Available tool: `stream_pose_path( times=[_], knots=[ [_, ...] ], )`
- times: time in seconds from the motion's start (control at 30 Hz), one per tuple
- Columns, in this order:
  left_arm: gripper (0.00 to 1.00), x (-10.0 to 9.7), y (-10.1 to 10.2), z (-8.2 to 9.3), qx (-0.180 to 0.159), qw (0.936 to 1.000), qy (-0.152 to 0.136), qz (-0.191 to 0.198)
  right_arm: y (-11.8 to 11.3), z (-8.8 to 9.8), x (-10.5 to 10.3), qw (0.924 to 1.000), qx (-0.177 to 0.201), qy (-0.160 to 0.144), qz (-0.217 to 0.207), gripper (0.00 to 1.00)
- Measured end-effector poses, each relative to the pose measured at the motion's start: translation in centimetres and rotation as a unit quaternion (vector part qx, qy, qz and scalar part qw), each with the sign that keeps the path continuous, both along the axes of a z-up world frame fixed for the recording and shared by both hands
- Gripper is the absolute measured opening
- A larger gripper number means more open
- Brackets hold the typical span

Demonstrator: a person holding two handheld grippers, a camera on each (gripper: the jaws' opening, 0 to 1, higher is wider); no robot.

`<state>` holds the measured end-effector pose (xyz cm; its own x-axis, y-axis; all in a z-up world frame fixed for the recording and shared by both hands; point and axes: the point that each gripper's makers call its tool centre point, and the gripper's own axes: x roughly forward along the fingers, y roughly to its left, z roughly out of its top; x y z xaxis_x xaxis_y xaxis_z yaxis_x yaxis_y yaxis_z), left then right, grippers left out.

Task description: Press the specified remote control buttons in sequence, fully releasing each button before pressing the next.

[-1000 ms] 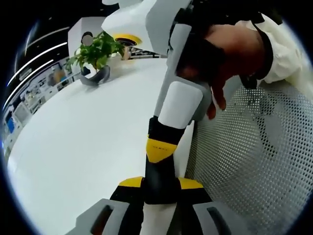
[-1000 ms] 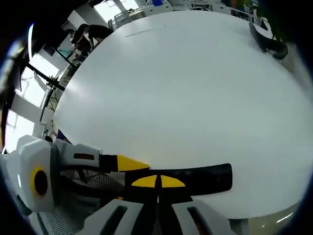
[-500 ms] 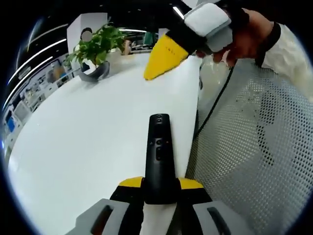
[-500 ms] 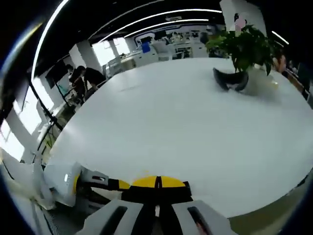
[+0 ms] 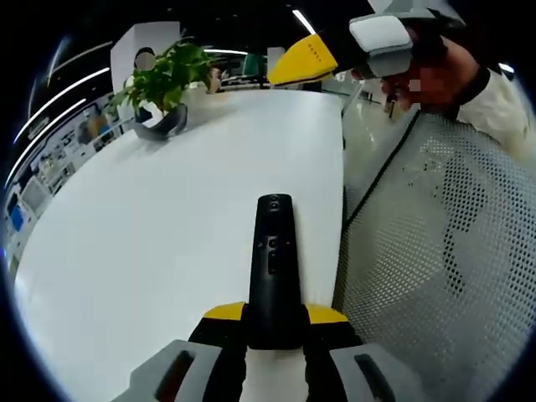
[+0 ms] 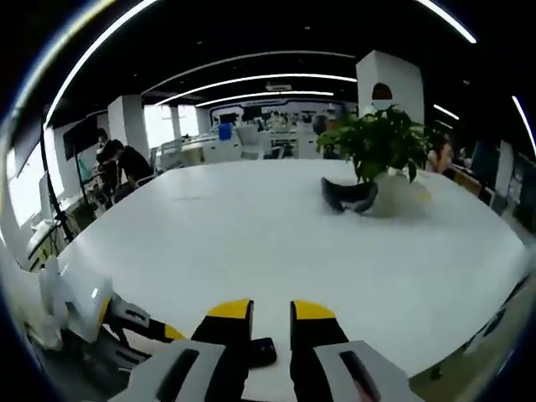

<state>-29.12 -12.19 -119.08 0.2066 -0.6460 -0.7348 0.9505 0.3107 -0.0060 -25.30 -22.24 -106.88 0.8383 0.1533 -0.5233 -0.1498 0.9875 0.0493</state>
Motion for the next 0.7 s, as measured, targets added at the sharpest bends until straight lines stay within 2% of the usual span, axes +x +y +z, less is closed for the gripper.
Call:
stream_pose_path(
  times=[0.13,0.27,0.4,0.57,0.63,0.7],
  knots=[
    [0.24,0.5,0.1,0.0,-0.001,1.0,-0.005,-0.006,0.6,0.5,0.2,0.9998,0.002,-0.017,0.012,0.34],
    [0.24,1.2,0.8,0.1,0.003,0.9996,-0.018,-0.02,0.3,1.0,0.7,0.9991,-0.008,-0.041,0.005,0.53],
    [0.24,1.9,1.4,0.2,0.006,0.9994,-0.017,-0.028,0.0,0.9,0.9,0.9989,-0.003,-0.047,-0.002,0.68],
    [0.24,3.3,2.2,0.2,0.016,0.999,-0.028,-0.032,0.8,1.4,1.3,0.9972,-0.012,-0.073,0.014,0.94],
    [0.24,4.0,2.5,0.5,0.014,0.9992,-0.025,-0.027,0.8,1.3,1.4,0.9969,-0.021,-0.074,0.016,0.99],
    [0.24,4.5,2.8,0.8,0.012,0.9994,-0.021,-0.024,0.7,1.1,1.5,0.9971,-0.027,-0.069,0.016,0.99]
  ],
)
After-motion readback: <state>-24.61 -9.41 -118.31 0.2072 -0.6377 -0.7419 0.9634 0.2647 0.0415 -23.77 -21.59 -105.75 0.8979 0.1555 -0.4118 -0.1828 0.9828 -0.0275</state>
